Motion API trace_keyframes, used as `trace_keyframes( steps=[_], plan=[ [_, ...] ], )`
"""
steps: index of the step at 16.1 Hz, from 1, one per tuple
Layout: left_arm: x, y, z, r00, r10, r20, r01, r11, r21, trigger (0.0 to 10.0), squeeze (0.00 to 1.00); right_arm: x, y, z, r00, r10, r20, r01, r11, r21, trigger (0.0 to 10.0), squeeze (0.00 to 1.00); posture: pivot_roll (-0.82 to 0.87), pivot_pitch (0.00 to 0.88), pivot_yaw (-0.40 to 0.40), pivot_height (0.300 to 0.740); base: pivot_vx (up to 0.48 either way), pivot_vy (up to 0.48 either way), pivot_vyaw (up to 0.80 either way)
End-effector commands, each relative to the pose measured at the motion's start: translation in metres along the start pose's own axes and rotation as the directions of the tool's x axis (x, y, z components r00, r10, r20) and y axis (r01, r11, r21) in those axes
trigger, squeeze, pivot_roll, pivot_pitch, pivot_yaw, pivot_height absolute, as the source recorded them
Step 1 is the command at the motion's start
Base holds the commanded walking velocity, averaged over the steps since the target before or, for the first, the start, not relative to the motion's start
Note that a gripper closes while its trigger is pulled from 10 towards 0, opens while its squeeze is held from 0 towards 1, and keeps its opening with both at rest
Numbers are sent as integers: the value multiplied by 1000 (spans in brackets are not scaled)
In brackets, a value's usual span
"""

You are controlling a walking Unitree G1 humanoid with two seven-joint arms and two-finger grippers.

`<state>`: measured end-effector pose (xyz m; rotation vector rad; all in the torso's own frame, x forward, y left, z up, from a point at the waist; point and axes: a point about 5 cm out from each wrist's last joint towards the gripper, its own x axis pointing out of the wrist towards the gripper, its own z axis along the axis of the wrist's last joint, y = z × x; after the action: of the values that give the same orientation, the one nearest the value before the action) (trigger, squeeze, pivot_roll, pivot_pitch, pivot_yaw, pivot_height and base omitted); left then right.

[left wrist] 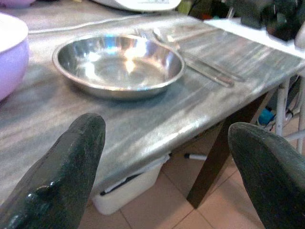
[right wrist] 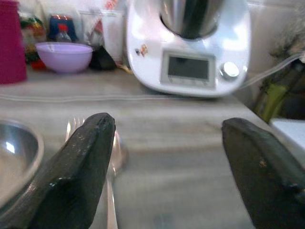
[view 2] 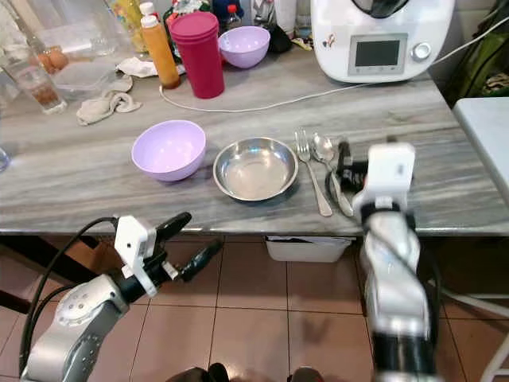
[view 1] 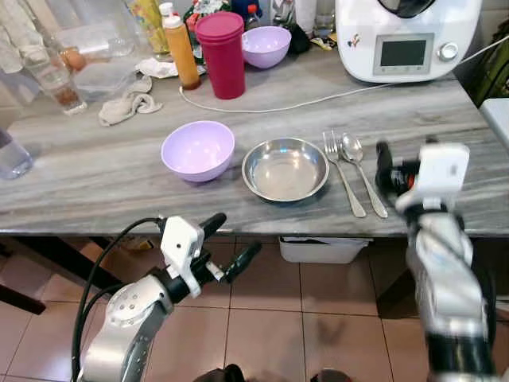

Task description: Setting the table

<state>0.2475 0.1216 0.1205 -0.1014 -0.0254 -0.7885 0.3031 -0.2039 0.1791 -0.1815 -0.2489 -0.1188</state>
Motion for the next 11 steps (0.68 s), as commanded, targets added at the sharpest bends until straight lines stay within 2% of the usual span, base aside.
trace_keyframes(
  steps=[1, 5, 11],
  plan=[
    [-2, 2, 3, 1000, 8, 5, -8, 1000, 7, 10000, 0, -8, 0, 1, 1000, -30, -4, 30, 1000, 2, 10000, 1000, -260, 124, 112, 740, 0, 0, 0],
    [2, 3, 2, 1000, -12, 7, 12, 1000, 5, 10000, 0, -30, 4, -10, 995, -59, -75, 61, 998, 25, 10000, 1000, -283, 111, 116, 740, 0, 0, 0],
    [11, 12, 1, 998, 61, 33, -61, 998, 5, 10000, 0, -36, 12, -14, 991, -65, -114, 73, 995, 69, 10000, 1000, -289, 99, 118, 740, 0, 0, 0]
  ],
)
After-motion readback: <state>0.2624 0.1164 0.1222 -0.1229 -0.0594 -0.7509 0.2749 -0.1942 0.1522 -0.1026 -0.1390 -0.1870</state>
